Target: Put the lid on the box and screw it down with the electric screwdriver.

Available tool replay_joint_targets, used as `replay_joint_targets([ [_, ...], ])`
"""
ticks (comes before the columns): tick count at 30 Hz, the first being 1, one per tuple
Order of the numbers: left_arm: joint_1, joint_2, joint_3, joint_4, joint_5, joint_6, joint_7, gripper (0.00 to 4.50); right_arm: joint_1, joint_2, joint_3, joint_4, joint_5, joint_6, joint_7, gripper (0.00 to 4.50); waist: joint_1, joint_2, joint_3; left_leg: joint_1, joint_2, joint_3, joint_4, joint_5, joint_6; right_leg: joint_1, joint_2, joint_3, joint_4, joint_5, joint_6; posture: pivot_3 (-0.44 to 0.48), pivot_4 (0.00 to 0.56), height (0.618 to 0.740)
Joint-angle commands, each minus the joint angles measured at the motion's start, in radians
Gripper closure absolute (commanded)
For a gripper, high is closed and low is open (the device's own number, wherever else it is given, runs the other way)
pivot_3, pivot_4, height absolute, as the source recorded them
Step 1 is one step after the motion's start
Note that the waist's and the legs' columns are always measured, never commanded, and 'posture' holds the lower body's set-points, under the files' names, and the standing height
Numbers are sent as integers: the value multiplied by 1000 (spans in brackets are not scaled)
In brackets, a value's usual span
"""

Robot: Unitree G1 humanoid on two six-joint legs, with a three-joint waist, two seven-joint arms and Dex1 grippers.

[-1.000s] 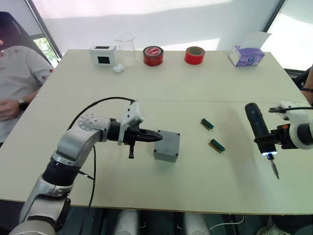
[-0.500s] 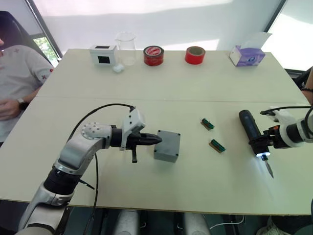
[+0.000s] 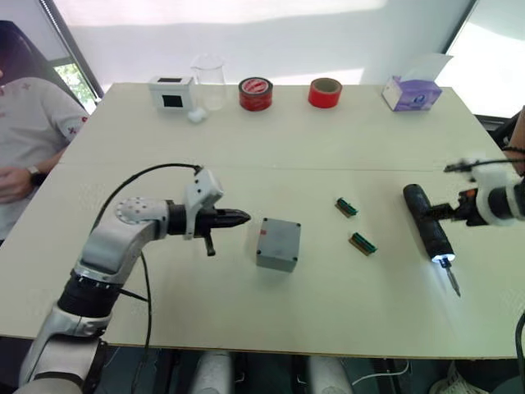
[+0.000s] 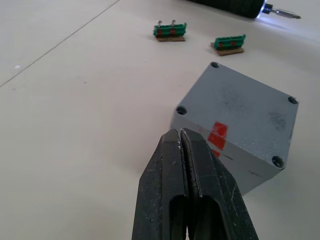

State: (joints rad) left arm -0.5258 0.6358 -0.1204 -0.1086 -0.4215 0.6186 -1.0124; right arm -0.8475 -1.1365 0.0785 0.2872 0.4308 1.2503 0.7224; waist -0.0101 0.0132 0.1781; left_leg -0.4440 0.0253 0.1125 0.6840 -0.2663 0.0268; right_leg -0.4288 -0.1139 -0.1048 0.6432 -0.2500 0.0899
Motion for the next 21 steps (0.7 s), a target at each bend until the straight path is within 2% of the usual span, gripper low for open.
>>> replay_joint_targets([
  [1, -58, -26, 41, 97, 59, -26, 104, 4500, -30, 137, -303, -249, 143, 69, -60, 78, 0, -2, 0, 1, 0, 0, 0, 0, 0, 0, 0, 0, 1, 0, 1, 0, 150, 715],
  [3, -59, -39, 15, 117, 89, -39, 123, 4500, 45, 195, -340, -380, 205, 184, -63, 78, 2, -5, -1, 1, 1, -1, 0, 1, -2, 1, 1, 0, 3, 0, 1, 0, 150, 715],
  [5, -40, -39, -10, 87, 87, -33, 97, 4500, 139, 231, -334, -519, 242, 208, -68, 78, 13, -11, -3, 1, 2, -3, 0, 2, -3, 1, 2, -1, 3, -1, 0, 0, 150, 715],
  [10, -4, -26, -77, 47, 115, -43, 48, 4500, 359, 254, -262, -832, 310, 126, -28, 78, 25, -9, -1, 0, -3, -2, 1, 0, 0, 1, -4, -2, 4, 0, 0, 0, 150, 715],
  [12, -4, -42, -103, 38, 119, -40, 41, 4500, 460, 247, -197, -969, 331, 55, 17, 78, 25, -10, -1, 0, -3, -3, 2, 0, 0, 2, -4, -2, 3, 0, 1, 0, 150, 715],
  [16, -10, -63, -124, 22, 115, -34, 23, 4500, 531, 239, -148, -1022, 313, -29, 31, 78, 22, -11, -1, 1, -2, -4, 2, 0, 1, 3, -3, -2, 4, -1, 1, 0, 150, 715],
  [21, -44, -92, -161, 61, 147, -64, 6, 4500, 537, 275, -63, -1021, 298, -67, 4, 78, 22, -11, -1, 2, -2, -5, 2, 0, 1, 3, -3, -2, 5, 0, 0, 0, 150, 715],
])
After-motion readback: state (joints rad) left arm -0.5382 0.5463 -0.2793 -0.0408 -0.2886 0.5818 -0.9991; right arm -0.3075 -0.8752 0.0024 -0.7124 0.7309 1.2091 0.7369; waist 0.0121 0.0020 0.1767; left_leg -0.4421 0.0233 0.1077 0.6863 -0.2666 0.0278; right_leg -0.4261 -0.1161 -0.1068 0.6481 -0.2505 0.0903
